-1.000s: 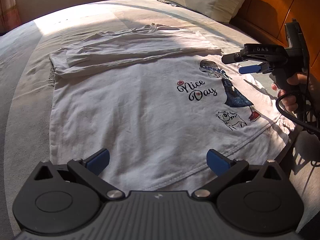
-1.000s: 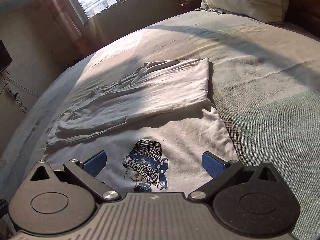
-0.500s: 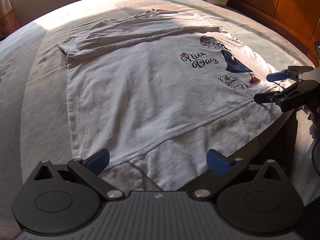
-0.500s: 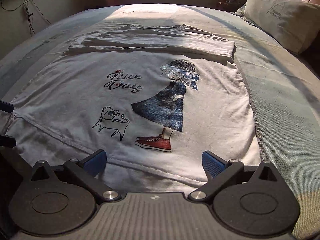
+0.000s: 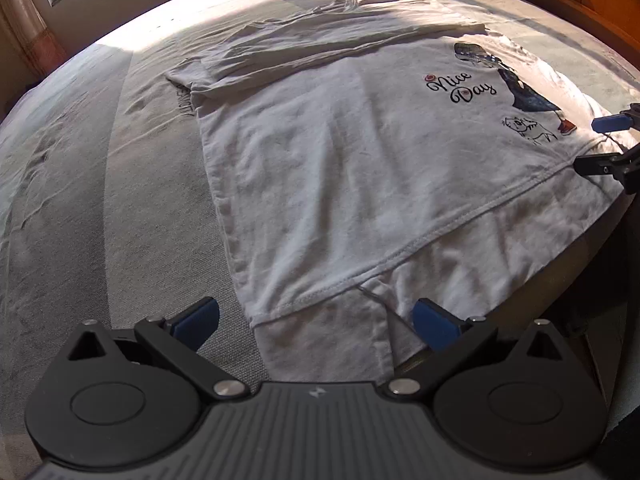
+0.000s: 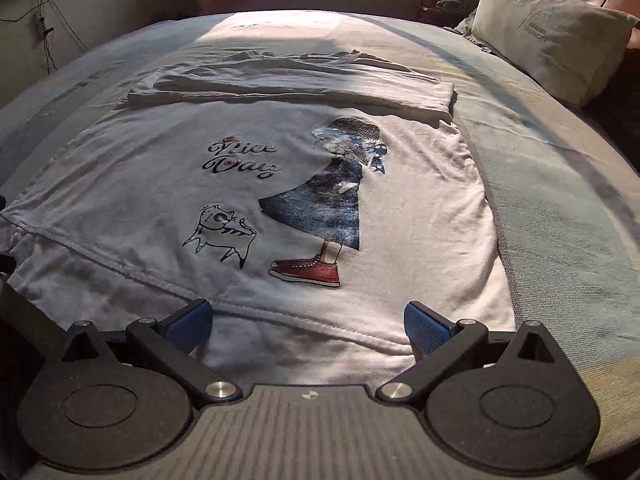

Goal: Fold clothes

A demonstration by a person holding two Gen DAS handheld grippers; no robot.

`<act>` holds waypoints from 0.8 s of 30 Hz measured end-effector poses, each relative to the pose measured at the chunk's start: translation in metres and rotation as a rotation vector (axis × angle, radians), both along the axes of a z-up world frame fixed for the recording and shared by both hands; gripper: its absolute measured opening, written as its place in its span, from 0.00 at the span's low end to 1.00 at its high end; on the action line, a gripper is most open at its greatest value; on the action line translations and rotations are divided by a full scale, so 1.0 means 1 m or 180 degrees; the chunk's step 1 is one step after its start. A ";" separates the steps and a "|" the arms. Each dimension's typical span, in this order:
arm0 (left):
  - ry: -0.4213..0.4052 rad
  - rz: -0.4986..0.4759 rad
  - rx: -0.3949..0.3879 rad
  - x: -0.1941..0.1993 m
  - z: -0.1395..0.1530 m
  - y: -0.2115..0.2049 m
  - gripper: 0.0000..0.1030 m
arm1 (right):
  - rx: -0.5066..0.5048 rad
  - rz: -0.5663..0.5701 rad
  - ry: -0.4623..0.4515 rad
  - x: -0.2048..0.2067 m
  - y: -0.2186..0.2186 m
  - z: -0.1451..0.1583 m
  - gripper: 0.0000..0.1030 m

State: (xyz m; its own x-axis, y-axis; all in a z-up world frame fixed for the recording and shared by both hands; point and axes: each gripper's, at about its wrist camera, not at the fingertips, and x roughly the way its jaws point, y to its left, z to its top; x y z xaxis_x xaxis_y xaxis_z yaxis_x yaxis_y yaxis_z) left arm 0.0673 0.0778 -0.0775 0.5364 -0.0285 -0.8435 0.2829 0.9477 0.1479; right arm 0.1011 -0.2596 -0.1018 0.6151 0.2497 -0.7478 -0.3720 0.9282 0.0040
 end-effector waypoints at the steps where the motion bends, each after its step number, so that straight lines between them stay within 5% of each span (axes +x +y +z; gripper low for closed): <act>1: -0.0047 0.0001 -0.0061 0.001 0.005 0.000 0.99 | -0.0001 -0.0009 -0.0010 0.000 0.001 0.000 1.00; 5: -0.0103 -0.0031 -0.0377 0.012 0.011 -0.011 0.99 | -0.0004 -0.0053 -0.0021 0.000 0.002 -0.001 1.00; 9: 0.0021 -0.0207 -0.0419 0.020 -0.006 -0.040 0.99 | -0.0013 -0.0051 -0.0031 -0.001 0.002 -0.001 1.00; 16: -0.0001 -0.0255 -0.0175 0.004 -0.009 -0.040 0.99 | -0.0134 0.0003 -0.0019 -0.007 0.005 0.004 1.00; 24: -0.0243 -0.0803 0.0051 -0.015 0.008 -0.062 0.99 | -0.0527 0.1024 -0.0462 -0.045 0.047 0.026 1.00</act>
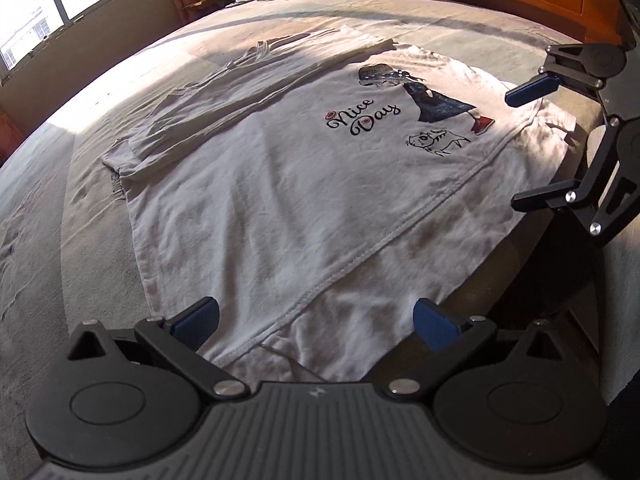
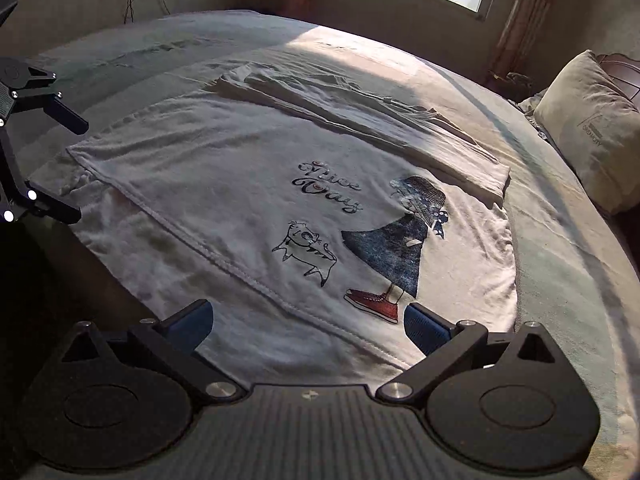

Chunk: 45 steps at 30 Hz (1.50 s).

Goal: Fold clothes

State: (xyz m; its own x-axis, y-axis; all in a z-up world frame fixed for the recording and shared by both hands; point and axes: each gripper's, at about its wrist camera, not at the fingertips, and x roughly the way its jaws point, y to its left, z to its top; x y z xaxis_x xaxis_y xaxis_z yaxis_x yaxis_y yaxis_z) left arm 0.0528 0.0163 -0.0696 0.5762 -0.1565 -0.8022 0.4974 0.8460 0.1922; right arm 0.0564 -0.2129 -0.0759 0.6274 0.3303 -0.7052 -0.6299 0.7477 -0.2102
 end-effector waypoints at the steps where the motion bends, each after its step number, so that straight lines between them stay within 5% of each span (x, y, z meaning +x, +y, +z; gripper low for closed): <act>1: -0.0006 -0.0081 -0.0002 -0.001 0.000 -0.006 0.99 | -0.0070 0.0168 -0.0062 -0.005 0.008 0.000 1.00; 7: 0.0007 -0.0458 0.0093 -0.003 -0.009 -0.038 0.99 | -0.0644 0.0746 -0.0292 -0.022 0.047 -0.014 1.00; 13: -0.0089 -0.0582 0.0219 0.000 -0.019 -0.051 0.99 | -0.0806 0.0533 -0.0590 -0.017 0.050 -0.011 1.00; 20: -0.0150 -0.0512 0.0246 0.013 -0.020 -0.049 0.99 | -0.0600 0.0373 -0.0596 -0.007 0.037 0.006 1.00; 28: -0.0105 -0.0316 0.0107 0.022 -0.012 -0.036 0.99 | -0.0668 0.0810 -0.0434 -0.021 0.057 -0.009 1.00; 37: -0.0067 -0.0678 0.0136 0.008 -0.010 -0.049 0.99 | -0.1091 0.0661 -0.0928 -0.023 0.070 -0.013 1.00; 45: -0.0316 -0.0280 0.0287 0.029 -0.019 -0.047 0.99 | -0.0838 0.0468 -0.0926 -0.015 0.059 0.006 1.00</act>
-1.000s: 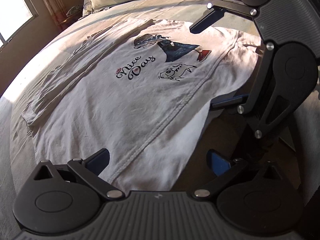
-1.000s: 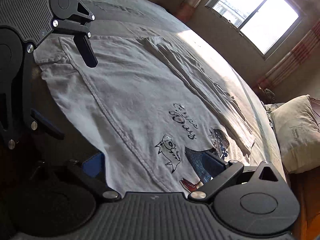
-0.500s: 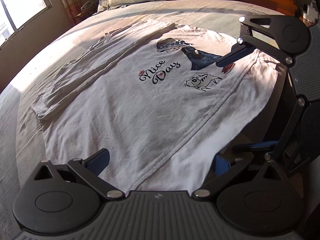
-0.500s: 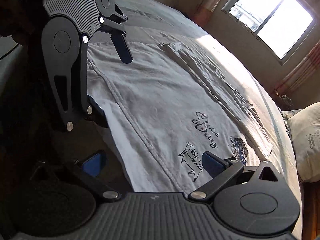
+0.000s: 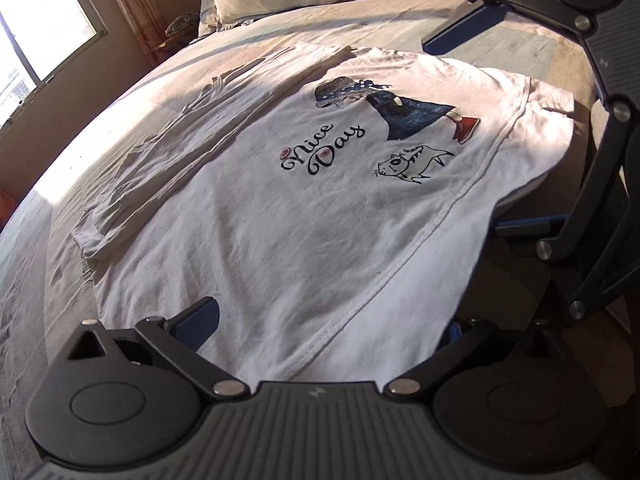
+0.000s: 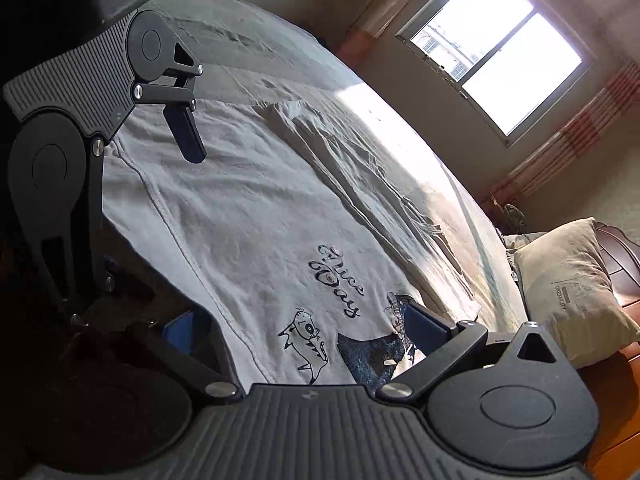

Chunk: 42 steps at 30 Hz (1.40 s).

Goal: Fold clothes

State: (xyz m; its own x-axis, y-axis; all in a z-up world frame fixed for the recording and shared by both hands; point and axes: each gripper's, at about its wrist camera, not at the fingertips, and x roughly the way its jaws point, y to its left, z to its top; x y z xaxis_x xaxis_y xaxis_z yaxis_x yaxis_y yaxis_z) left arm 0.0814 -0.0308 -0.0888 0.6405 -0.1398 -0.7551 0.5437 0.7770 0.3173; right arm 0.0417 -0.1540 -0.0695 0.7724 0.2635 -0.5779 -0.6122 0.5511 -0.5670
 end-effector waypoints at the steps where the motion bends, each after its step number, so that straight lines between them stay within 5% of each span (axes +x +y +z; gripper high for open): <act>1: -0.0017 0.0069 -0.0033 0.003 0.003 0.003 0.99 | 0.0002 -0.0009 0.0047 0.000 -0.001 -0.002 1.00; 4: -0.0044 0.0168 -0.0170 0.007 0.011 0.011 0.99 | -0.0017 0.0006 0.0074 -0.002 0.005 -0.011 1.00; 11: -0.0115 0.0073 0.0034 0.001 0.006 0.011 0.99 | -0.0053 -0.0134 -0.0099 0.005 0.020 -0.032 1.00; 19: -0.0551 -0.0197 0.0666 -0.023 -0.005 0.014 0.99 | -0.0350 -0.0486 -0.0311 0.009 -0.030 -0.037 1.00; 29: -0.0987 -0.0782 0.1157 -0.018 -0.019 -0.033 1.00 | -0.0376 -0.0285 -0.0448 0.009 -0.005 -0.044 1.00; 36: -0.0997 -0.0528 0.1403 -0.010 -0.022 0.015 1.00 | -0.0709 -0.0534 -0.0551 0.020 -0.053 -0.049 1.00; 42: -0.1168 -0.0448 0.1642 -0.011 -0.032 0.006 0.99 | -0.0849 -0.0667 -0.0616 0.023 -0.069 -0.051 1.00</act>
State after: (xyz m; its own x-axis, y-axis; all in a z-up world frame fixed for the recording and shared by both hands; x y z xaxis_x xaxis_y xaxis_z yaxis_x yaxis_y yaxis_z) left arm 0.0700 -0.0244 -0.1211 0.8717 0.0810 -0.4833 0.4145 0.4041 0.8154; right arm 0.0644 -0.2232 -0.1205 0.8950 -0.0513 -0.4432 -0.3698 0.4705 -0.8012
